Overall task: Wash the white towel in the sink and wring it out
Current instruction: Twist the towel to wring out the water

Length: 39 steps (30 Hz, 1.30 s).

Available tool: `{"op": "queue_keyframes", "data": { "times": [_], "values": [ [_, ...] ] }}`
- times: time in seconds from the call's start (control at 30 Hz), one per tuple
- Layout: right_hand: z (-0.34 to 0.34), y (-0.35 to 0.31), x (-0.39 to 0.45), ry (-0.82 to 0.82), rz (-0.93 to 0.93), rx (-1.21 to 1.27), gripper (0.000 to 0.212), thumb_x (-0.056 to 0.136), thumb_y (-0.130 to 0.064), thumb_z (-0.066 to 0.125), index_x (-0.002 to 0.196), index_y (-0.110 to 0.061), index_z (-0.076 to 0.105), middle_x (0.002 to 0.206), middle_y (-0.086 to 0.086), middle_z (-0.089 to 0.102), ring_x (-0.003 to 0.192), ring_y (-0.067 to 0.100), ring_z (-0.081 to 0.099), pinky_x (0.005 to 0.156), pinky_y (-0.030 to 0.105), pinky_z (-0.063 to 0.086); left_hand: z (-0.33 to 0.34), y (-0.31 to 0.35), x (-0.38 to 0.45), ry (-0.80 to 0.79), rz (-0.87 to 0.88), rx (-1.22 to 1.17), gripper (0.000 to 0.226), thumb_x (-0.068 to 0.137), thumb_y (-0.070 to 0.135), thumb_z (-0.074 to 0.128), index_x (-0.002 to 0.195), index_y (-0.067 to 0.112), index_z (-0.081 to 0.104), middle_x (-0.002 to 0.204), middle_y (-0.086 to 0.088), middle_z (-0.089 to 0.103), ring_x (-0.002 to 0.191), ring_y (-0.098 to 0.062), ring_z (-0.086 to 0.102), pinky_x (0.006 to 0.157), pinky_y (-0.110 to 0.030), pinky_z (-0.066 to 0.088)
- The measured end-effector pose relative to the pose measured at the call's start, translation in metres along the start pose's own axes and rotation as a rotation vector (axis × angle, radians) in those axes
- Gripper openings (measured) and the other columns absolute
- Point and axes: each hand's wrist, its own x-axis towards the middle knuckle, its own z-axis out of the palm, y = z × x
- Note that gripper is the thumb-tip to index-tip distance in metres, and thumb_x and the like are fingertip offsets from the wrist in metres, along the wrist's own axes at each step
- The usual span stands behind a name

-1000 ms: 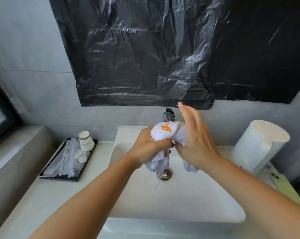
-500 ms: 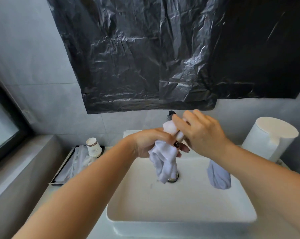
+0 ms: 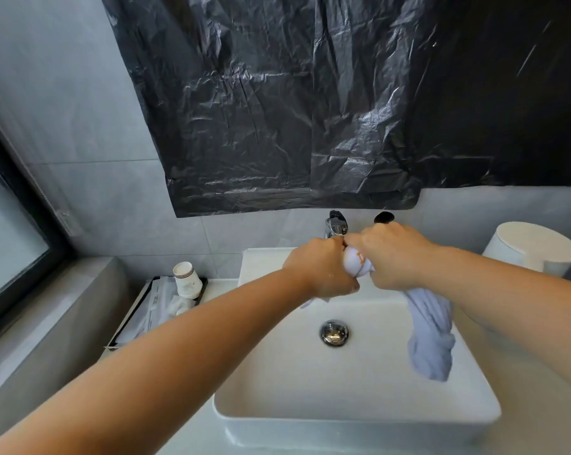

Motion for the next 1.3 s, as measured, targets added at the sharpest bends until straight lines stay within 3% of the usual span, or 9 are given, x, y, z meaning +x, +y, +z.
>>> {"op": "queue_keyframes", "data": {
  "times": [0.1, 0.17, 0.4, 0.63, 0.9, 1.07, 1.17, 1.23, 1.3],
  "values": [
    [0.006, -0.002, 0.012, -0.108, 0.091, 0.141, 0.012, 0.076, -0.013, 0.056, 0.080, -0.019, 0.046, 0.079, 0.000, 0.048, 0.078, 0.027, 0.051, 0.062, 0.031, 0.042, 0.007, -0.003, 0.010, 0.093, 0.125, 0.284, 0.055, 0.080, 0.041, 0.069, 0.126, 0.020, 0.049, 0.108, -0.003, 0.066, 0.094, -0.029, 0.062, 0.070, -0.030, 0.041],
    [0.009, -0.004, 0.019, -0.206, 0.115, 0.191, 0.019, 0.076, -0.015, 0.056, 0.069, -0.019, 0.039, 0.072, 0.001, 0.046, 0.074, 0.028, 0.054, 0.062, 0.032, 0.048, 0.011, -0.007, 0.016, 0.084, 0.183, 0.391, 0.055, 0.083, 0.043, 0.065, 0.128, 0.018, 0.047, 0.110, -0.004, 0.066, 0.097, -0.030, 0.064, 0.070, -0.032, 0.042],
    [0.017, -0.011, 0.037, -0.502, 0.216, 0.362, 0.014, 0.065, -0.013, 0.071, 0.072, -0.014, 0.059, 0.075, 0.003, 0.057, 0.065, 0.020, 0.051, 0.056, 0.028, 0.040, 0.029, -0.023, 0.022, 0.038, 0.258, 0.493, 0.051, 0.084, 0.045, 0.061, 0.123, 0.016, 0.049, 0.107, -0.007, 0.067, 0.096, -0.032, 0.064, 0.070, -0.030, 0.040],
    [0.032, -0.016, 0.044, -0.637, 0.263, 0.485, 0.022, 0.070, -0.014, 0.074, 0.078, -0.012, 0.054, 0.080, 0.002, 0.051, 0.063, 0.018, 0.048, 0.055, 0.024, 0.037, 0.040, -0.032, 0.020, -0.042, 0.230, 0.522, 0.044, 0.083, 0.047, 0.060, 0.115, 0.017, 0.054, 0.102, -0.005, 0.067, 0.091, -0.030, 0.064, 0.068, -0.030, 0.039],
    [0.045, -0.016, 0.052, -0.498, 0.284, 0.536, 0.024, 0.063, -0.012, 0.076, 0.076, -0.011, 0.057, 0.073, 0.003, 0.053, 0.059, 0.018, 0.047, 0.050, 0.023, 0.035, 0.048, -0.043, 0.021, 0.077, 0.130, 0.395, 0.046, 0.082, 0.046, 0.062, 0.115, 0.015, 0.051, 0.103, -0.007, 0.069, 0.092, -0.034, 0.065, 0.068, -0.030, 0.037],
    [0.043, -0.016, 0.044, -0.220, 0.327, 0.432, 0.013, 0.078, -0.018, 0.063, 0.085, -0.014, 0.052, 0.086, 0.003, 0.054, 0.076, 0.022, 0.053, 0.057, 0.026, 0.039, 0.064, -0.065, -0.005, 0.261, -0.363, -0.245, 0.091, 0.052, 0.070, 0.077, 0.122, 0.020, 0.049, 0.118, 0.002, 0.060, 0.107, -0.020, 0.058, 0.090, -0.039, 0.050],
    [0.046, -0.020, 0.035, -0.089, 0.418, 0.368, 0.019, 0.086, -0.024, 0.060, 0.101, -0.013, 0.055, 0.100, 0.008, 0.058, 0.087, 0.027, 0.055, 0.065, 0.029, 0.041, 0.080, -0.069, -0.036, 0.011, -0.716, -1.014, 0.133, 0.035, 0.083, 0.074, 0.143, 0.017, 0.036, 0.137, -0.006, 0.052, 0.122, -0.023, 0.055, 0.103, -0.043, 0.046],
    [0.048, -0.029, 0.027, 0.000, 0.415, 0.292, 0.022, 0.086, -0.022, 0.060, 0.106, -0.015, 0.055, 0.102, 0.007, 0.058, 0.095, 0.029, 0.058, 0.068, 0.029, 0.038, 0.085, -0.059, -0.047, -0.218, -0.794, -1.532, 0.121, 0.042, 0.082, 0.074, 0.132, 0.008, 0.042, 0.133, -0.018, 0.056, 0.120, -0.035, 0.059, 0.105, -0.050, 0.045],
    [0.052, -0.042, 0.021, 0.068, 0.366, 0.207, 0.024, 0.083, -0.017, 0.060, 0.106, -0.015, 0.052, 0.104, 0.006, 0.059, 0.100, 0.029, 0.061, 0.068, 0.028, 0.035, 0.085, -0.051, -0.043, -0.220, -0.782, -1.954, 0.106, 0.055, 0.077, 0.076, 0.122, 0.000, 0.045, 0.131, -0.028, 0.057, 0.116, -0.044, 0.061, 0.106, -0.055, 0.041]
  ]
}}
